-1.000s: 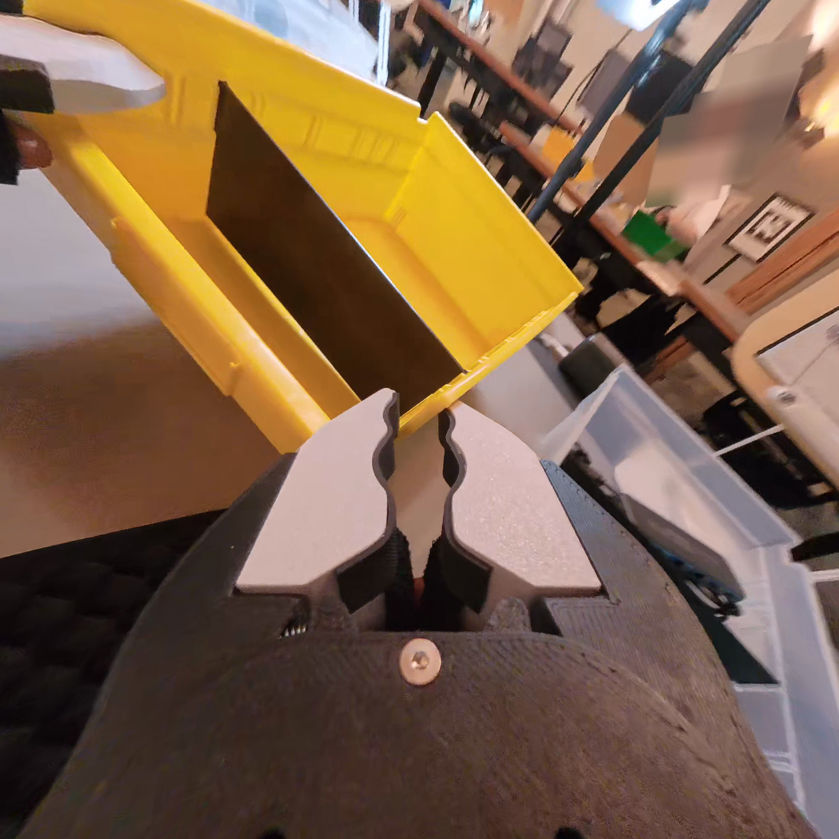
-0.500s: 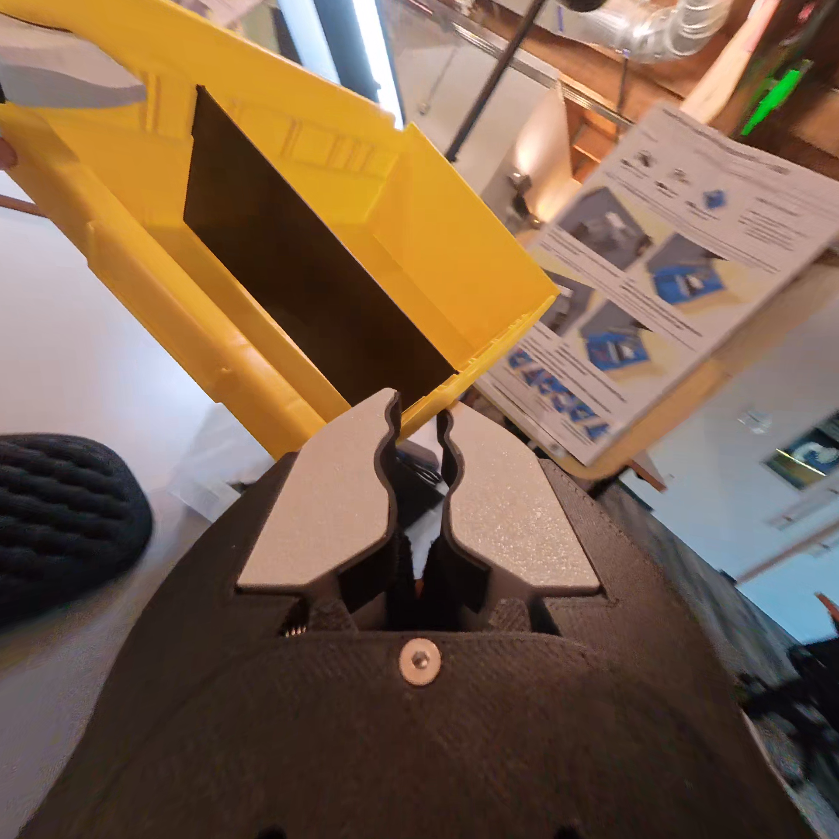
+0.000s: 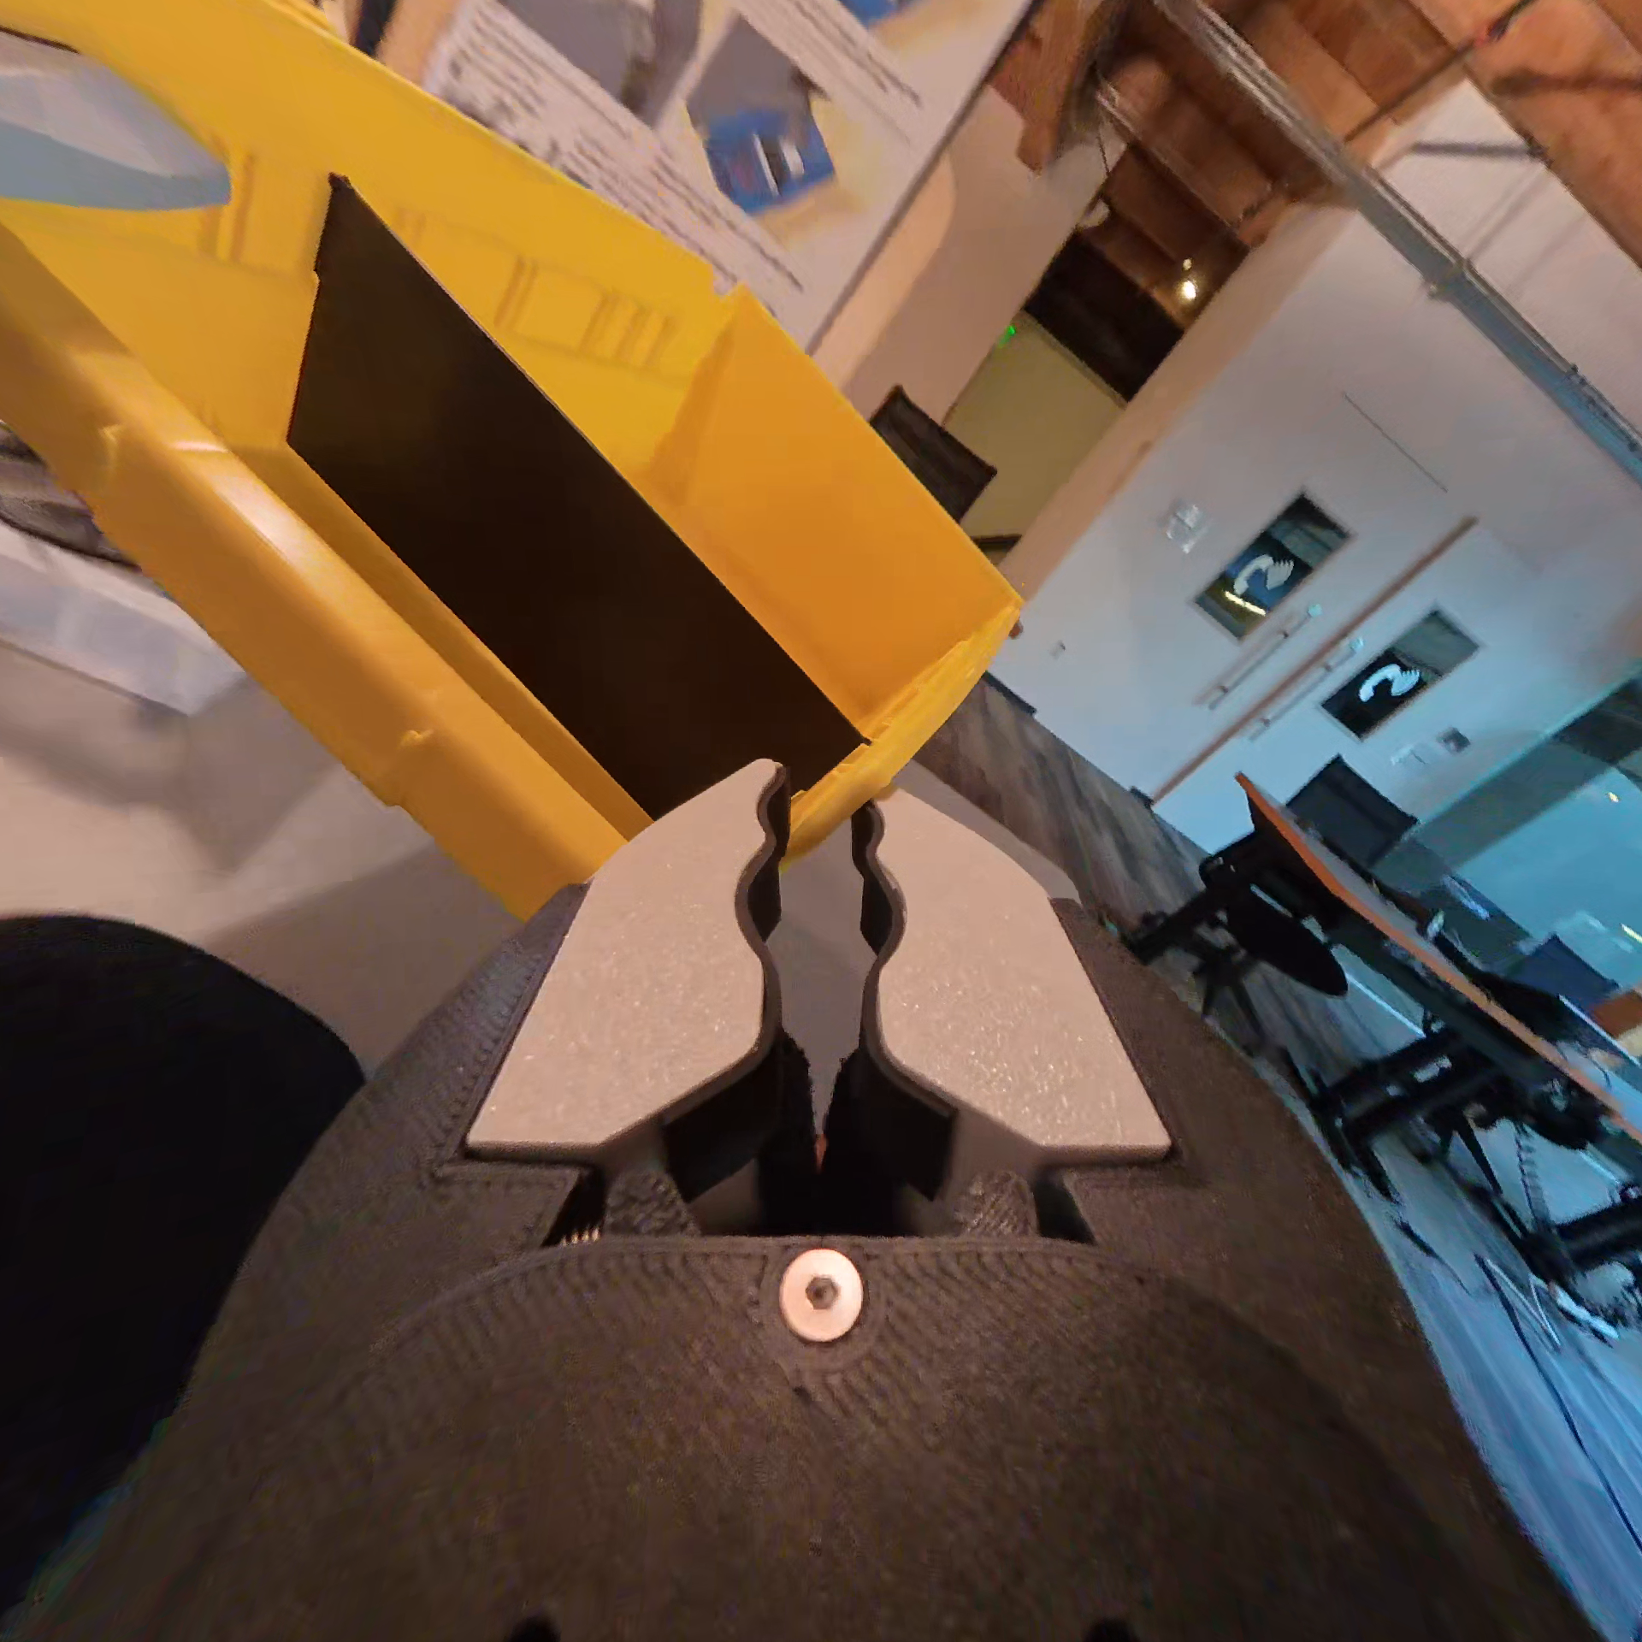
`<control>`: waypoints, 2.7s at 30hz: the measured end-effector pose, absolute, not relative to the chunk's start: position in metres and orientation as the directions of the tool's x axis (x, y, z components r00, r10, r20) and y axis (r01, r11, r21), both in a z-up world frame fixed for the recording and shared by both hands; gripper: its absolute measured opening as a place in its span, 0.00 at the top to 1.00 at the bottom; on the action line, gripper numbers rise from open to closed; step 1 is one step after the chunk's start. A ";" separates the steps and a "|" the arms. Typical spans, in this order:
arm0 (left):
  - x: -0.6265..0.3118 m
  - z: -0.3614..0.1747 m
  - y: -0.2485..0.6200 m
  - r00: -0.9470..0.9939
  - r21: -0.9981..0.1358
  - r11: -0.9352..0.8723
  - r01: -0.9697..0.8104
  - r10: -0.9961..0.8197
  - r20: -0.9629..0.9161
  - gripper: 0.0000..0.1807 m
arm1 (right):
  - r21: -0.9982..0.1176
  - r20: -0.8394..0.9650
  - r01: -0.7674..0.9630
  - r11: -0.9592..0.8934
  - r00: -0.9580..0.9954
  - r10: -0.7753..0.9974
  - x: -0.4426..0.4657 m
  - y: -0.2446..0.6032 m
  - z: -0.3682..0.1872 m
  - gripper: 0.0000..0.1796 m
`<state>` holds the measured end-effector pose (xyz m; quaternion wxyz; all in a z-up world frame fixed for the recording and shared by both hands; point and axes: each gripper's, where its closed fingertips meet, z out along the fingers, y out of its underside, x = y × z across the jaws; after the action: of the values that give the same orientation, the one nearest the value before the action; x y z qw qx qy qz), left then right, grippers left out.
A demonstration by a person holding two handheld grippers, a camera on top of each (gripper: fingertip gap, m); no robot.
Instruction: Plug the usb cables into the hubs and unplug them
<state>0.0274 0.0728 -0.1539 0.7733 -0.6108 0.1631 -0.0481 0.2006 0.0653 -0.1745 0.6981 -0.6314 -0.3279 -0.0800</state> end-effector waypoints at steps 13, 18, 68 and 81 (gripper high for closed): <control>0.115 -0.258 0.112 0.859 -0.981 -0.027 -0.194 -0.488 -0.157 0.90 | -0.847 0.532 0.528 0.069 0.834 0.148 0.284 0.082 -0.237 0.94; 0.120 -0.250 0.066 0.669 -0.967 -0.249 -0.062 -0.729 0.144 0.41 | -0.811 0.570 0.583 -0.047 0.807 0.156 0.302 0.087 -0.267 0.89; -0.295 -0.337 -0.009 0.335 -0.259 -0.221 -0.940 -0.736 -0.589 0.81 | -0.690 0.717 0.661 0.295 0.679 0.159 0.222 0.013 -0.228 0.79; -0.339 -0.335 -0.083 0.358 -0.265 -0.243 -0.933 -0.695 -0.624 0.81 | -0.549 0.690 0.832 0.085 0.394 0.607 0.194 0.054 -0.274 0.64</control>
<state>-0.3394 -0.0831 -0.3353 0.3082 -0.7641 0.5326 0.1935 0.1937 0.0543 -0.2735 0.5016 -0.6672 -0.5392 -0.1118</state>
